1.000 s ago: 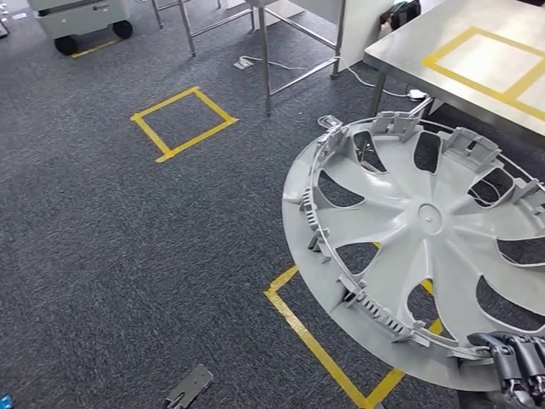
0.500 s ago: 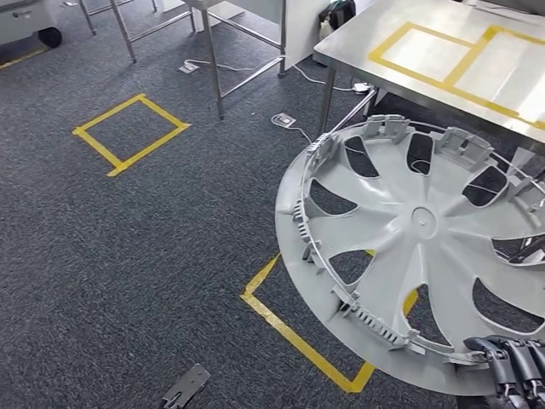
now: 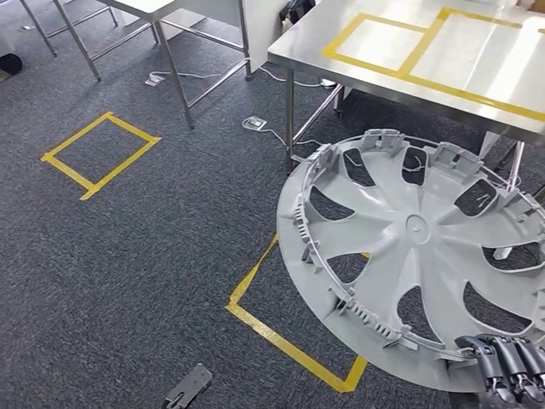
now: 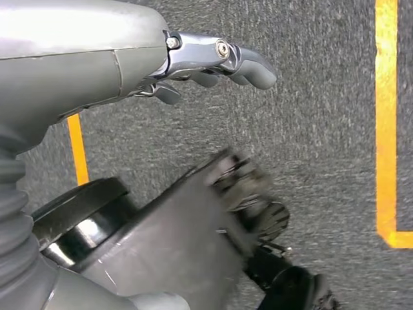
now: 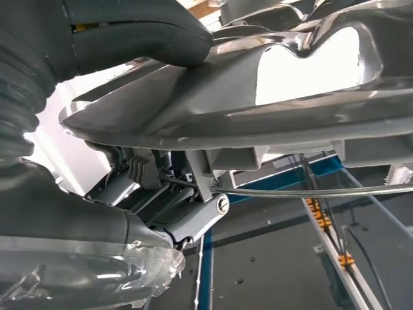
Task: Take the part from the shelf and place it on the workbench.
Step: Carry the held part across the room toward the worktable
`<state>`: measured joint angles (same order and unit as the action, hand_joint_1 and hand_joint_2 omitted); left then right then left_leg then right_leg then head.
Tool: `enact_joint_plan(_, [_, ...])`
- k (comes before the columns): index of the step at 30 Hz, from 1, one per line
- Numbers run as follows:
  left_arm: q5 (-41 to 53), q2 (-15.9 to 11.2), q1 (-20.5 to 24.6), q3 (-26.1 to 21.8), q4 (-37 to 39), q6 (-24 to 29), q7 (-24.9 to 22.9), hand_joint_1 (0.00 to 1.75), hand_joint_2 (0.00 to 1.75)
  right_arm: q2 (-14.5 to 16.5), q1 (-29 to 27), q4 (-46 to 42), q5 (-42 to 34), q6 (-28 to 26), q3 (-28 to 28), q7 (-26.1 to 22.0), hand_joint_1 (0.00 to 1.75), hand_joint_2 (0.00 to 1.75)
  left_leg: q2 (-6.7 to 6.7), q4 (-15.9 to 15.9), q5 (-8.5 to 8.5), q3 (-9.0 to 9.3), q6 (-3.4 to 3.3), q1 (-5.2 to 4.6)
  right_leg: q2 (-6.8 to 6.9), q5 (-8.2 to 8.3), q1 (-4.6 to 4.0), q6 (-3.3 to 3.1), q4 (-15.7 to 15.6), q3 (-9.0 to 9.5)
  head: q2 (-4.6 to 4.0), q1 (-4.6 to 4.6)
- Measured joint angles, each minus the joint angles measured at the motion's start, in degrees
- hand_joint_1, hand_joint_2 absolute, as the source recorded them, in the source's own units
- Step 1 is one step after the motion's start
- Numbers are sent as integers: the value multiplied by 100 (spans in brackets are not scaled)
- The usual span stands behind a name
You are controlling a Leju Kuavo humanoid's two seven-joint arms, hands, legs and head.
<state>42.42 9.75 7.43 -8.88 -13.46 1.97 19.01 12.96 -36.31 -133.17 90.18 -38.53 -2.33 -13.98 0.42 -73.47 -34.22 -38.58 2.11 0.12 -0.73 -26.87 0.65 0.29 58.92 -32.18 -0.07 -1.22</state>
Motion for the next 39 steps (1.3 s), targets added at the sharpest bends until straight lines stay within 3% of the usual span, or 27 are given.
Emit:
enact_joint_plan(1, [1,-2,-14,-2,0,-2,-1,0,175,0,-5,17,0,0,1,-8,175,175,-7,-78,99,-117,-1,0,-42,-35,1,4,0,44,0,-1])
enact_joint_plan(2, [1,-4,-20,-5,0,-2,-2,0,175,0,-11,34,0,0,2,-19,175,175,-9,76,316,-118,-9,1,-80,-74,5,15,0,99,0,1])
enact_joint_plan(4, [1,-12,-19,-18,0,2,-4,0,175,0,-20,61,0,0,3,-38,175,175,-24,793,860,105,-30,-1,-140,-170,7,61,-1,210,0,4])
enact_joint_plan(6, [1,-11,-9,-37,0,4,-6,0,175,0,-23,73,0,0,5,-45,175,175,-45,1396,1042,342,-80,-8,-182,-264,-7,133,-10,253,0,20])
enact_joint_plan(9, [1,-5,-2,-54,0,3,-9,0,175,0,-35,80,1,0,7,-48,175,175,-52,1568,933,441,-196,-13,-185,-293,-14,244,-49,337,0,29])
enact_joint_plan(11, [1,-4,-3,-60,0,2,-9,0,175,-1,-44,85,2,0,5,-58,175,175,-53,1592,891,530,-277,-2,-111,-376,-14,290,133,294,-1,9])
enact_joint_plan(13, [1,-3,-5,-64,0,2,-8,0,175,-2,-42,89,1,0,4,-66,175,175,-50,1603,824,625,-336,-6,-19,-599,-16,316,771,-61,-1,-19])
enact_joint_plan(15, [1,-6,-10,-68,0,1,-10,0,175,-2,-41,95,0,0,4,-62,175,175,-46,1603,742,705,-354,-16,13,-837,-16,325,1472,-569,0,-29])
enact_joint_plan(16, [2,-8,-13,-70,0,-1,-11,0,175,-2,-44,103,0,0,5,-57,175,175,-45,1603,695,761,-356,-18,16,-848,-15,323,1601,-733,0,-29])
enact_joint_plan(17, [3,-9,-16,-71,0,-4,-12,0,175,-2,-48,113,0,0,5,-51,175,175,-46,1603,641,833,-353,-19,18,-746,-15,319,1525,-797,0,-32])
enact_joint_plan(18, [4,-9,-16,-72,0,-7,-13,0,175,-2,-51,122,0,0,5,-48,175,175,-47,1603,584,914,-346,-19,23,-528,-14,310,1256,-762,0,-34])
enact_joint_plan(19, [4,-9,-18,-72,0,-10,-13,0,175,-2,-53,128,0,0,4,-45,175,175,-47,1604,521,987,-330,-21,41,-212,-13,299,869,-673,0,-37])
enact_joint_plan(21, [7,-11,-12,-74,0,-16,-14,0,175,-2,-47,137,0,0,2,-46,175,175,-43,1595,403,1100,-276,-32,78,177,-30,252,287,-517,0,-33])
enact_joint_plan(22, [8,-11,-7,-75,0,-17,-14,0,175,-2,-46,140,0,0,1,-45,175,175,-39,1597,363,1132,-241,-33,86,263,-46,218,162,-482,0,-32])
enact_joint_plan(25, [14,-4,12,-76,0,-20,-15,0,175,-2,-57,144,2,0,1,-44,175,175,-41,1535,358,1161,-156,-21,49,240,-61,105,127,-405,0,-31])
enact_joint_plan(27, [18,1,34,-76,0,-21,-14,0,175,-1,-59,145,2,0,0,-44,175,175,-54,1153,281,974,-109,-15,34,201,-33,47,74,-304,0,-12])
enact_joint_plan(30, [20,0,34,-76,0,-26,-16,0,175,0,-47,148,1,0,-4,-36,175,175,-57,144,-118,319,-42,-9,15,105,-23,2,33,-170,0,13])
enact_joint_plan(31, [20,0,24,-76,0,-28,-20,0,175,0,-46,149,1,0,-7,-20,175,175,-57,-22,-185,137,-41,-11,1,60,-26,-4,33,-117,0,18])
enact_joint_plan(32, [21,-3,14,-76,0,-30,-24,0,175,-1,-49,152,2,0,-12,4,175,175,-58,1,-131,37,-52,-17,-16,12,-29,-5,33,-51,0,16])
enact_joint_plan(33, [21,-7,9,-77,0,-31,-27,0,175,-1,-49,156,2,0,-19,32,175,175,-58,208,50,25,-72,-26,-33,-39,-30,-3,32,22,0,18])
enact_joint_plan(35, [26,-17,5,-78,0,-31,-30,0,175,-2,-45,161,2,0,-40,73,175,175,-91,923,680,148,-118,-47,-70,-134,-27,22,25,141,0,18])
enact_joint_plan(37, [32,-20,0,-78,0,-31,-30,0,175,-2,-40,163,1,0,-54,86,175,175,-142,1392,1116,240,-147,-59,-94,-183,-24,46,18,170,0,22])
enact_joint_plan(39, [34,-20,-3,-79,0,-31,-30,0,175,-2,-36,164,0,0,-56,89,175,175,-166,1484,1176,234,-155,-63,-101,-194,-31,55,28,188,0,24])
